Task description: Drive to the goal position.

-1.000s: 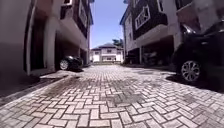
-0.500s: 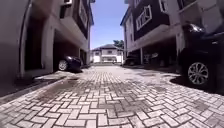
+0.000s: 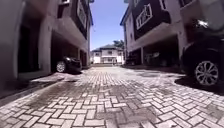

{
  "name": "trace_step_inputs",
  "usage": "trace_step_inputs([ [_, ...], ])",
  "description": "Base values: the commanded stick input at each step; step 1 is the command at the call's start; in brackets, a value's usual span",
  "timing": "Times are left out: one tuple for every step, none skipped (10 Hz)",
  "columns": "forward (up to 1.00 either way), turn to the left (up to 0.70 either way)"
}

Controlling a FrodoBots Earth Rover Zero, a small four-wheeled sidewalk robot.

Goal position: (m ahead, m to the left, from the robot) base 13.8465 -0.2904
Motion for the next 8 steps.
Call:
trace_step_inputs([
  [0.50, 0.00],
  [0.50, 0.00],
  [0.50, 0.00],
  [0.50, 0.00],
  [0.50, 0.00],
  [0.50, 0.00],
  [0.50, 0.00],
  [0.50, 0.00],
])
